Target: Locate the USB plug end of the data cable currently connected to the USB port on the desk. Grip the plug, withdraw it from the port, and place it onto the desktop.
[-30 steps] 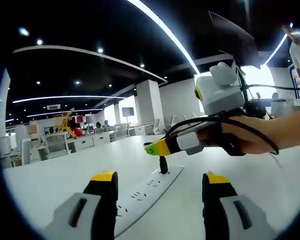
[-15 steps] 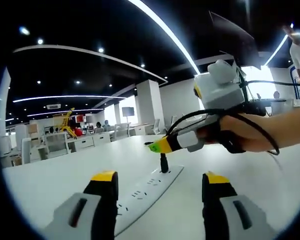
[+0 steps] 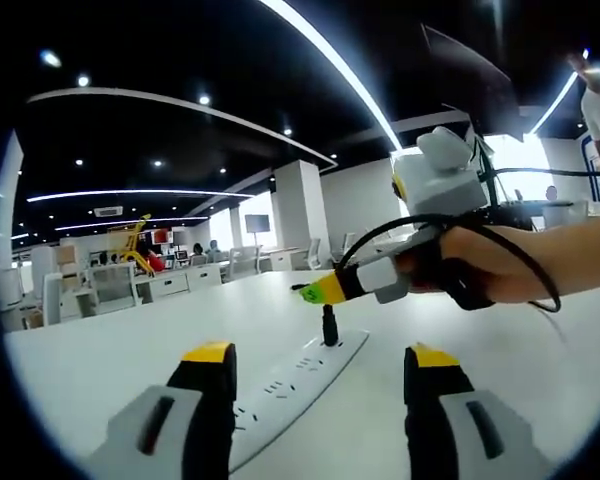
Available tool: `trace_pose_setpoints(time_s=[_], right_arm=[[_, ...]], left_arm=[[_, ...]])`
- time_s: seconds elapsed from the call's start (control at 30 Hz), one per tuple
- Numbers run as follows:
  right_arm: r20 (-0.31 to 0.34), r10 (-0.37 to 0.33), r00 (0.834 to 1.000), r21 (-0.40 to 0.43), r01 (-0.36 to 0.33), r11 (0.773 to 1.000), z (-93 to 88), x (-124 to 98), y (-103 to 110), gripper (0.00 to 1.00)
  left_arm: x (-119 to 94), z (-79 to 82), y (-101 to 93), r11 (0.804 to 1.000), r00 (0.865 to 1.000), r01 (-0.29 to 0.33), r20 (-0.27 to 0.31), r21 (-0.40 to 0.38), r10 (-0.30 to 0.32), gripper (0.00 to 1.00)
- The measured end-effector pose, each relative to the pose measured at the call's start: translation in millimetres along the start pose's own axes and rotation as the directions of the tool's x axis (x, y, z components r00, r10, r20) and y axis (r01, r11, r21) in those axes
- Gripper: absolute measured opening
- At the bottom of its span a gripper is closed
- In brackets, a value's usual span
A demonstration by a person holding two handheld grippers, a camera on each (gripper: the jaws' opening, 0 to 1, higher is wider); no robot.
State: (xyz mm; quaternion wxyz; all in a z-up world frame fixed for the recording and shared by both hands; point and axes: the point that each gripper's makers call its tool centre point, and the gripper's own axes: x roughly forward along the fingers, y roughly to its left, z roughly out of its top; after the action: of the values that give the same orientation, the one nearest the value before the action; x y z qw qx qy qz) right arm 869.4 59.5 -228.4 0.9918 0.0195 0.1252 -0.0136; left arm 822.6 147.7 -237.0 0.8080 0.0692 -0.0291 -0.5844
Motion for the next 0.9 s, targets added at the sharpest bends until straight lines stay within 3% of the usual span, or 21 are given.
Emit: trace_pose_setpoints(time_s=[0.9], right_arm=[[0.008, 0.007, 1.0, 0.013, -0.007, 1.0, 1.3, 1.8, -0.1, 0.05]], left_arm=[[-0.2, 1.0, 4.6, 1.0, 1.0, -0.007, 0.002, -0.016, 0.007, 0.67]])
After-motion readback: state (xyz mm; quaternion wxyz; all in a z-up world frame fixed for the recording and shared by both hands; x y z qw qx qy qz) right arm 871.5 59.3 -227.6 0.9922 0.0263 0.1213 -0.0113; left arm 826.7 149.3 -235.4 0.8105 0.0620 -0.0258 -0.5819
